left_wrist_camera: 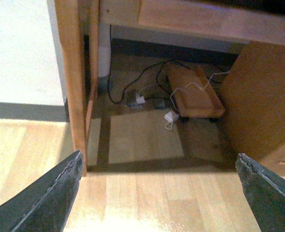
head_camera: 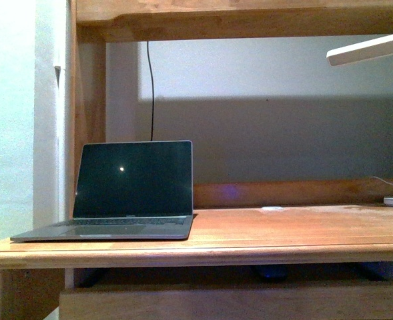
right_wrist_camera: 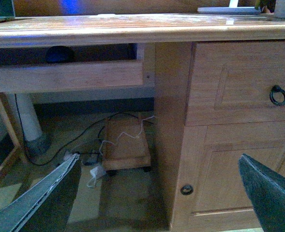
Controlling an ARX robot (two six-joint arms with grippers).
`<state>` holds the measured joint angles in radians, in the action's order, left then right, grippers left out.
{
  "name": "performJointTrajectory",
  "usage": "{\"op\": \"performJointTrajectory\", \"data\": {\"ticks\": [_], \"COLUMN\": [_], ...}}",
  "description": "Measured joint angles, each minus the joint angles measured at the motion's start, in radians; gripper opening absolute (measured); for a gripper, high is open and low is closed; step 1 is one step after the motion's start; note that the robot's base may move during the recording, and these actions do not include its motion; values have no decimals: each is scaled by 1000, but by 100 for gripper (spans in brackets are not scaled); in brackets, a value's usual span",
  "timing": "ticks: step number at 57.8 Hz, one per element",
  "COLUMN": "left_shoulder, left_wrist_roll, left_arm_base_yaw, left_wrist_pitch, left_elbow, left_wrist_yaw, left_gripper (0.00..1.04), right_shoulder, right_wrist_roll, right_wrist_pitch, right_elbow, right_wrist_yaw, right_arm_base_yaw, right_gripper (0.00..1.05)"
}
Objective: Place mouse
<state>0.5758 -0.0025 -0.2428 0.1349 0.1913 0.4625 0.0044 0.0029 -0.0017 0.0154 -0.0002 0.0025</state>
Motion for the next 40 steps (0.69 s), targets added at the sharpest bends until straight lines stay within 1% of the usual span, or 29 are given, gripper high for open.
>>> {"op": "performJointTrajectory", "data": {"ticks": [4, 8, 14, 21, 24, 25, 27, 33, 37, 40], "left_shoulder": [214, 449, 657, 882, 962, 976, 1031, 1133, 1222, 1255], "left_wrist_roll": [116, 324, 537, 851, 967, 977, 1072, 1224, 1353, 1391], "left_arm_base_yaw": [6, 52, 108, 162, 180, 183, 195, 213, 229, 234], "left_wrist_pitch": [180, 349, 520, 727, 785, 795, 830, 869, 878, 871], "left_elbow": [77, 150, 198, 248, 280, 287, 318, 398, 490, 530], "left_wrist_yaw": [0, -49, -73, -55, -39, -37, -25, -16, -19, -24], "left_gripper": [97, 97, 97, 97, 97, 97, 97, 97, 97, 97], "right_shoulder": [0, 0, 0, 0, 0, 0, 0, 0, 0, 0], "right_wrist_roll": [0, 0, 0, 0, 0, 0, 0, 0, 0, 0], "right_wrist_pitch": [0, 0, 0, 0, 0, 0, 0, 0, 0, 0], "right_elbow": [0, 0, 0, 0, 0, 0, 0, 0, 0, 0], "right_wrist_yaw": [0, 0, 0, 0, 0, 0, 0, 0, 0, 0], "right_arm_base_yaw": [0, 0, 0, 0, 0, 0, 0, 0, 0, 0], "right_gripper": [97, 97, 97, 97, 97, 97, 97, 97, 97, 97]}}
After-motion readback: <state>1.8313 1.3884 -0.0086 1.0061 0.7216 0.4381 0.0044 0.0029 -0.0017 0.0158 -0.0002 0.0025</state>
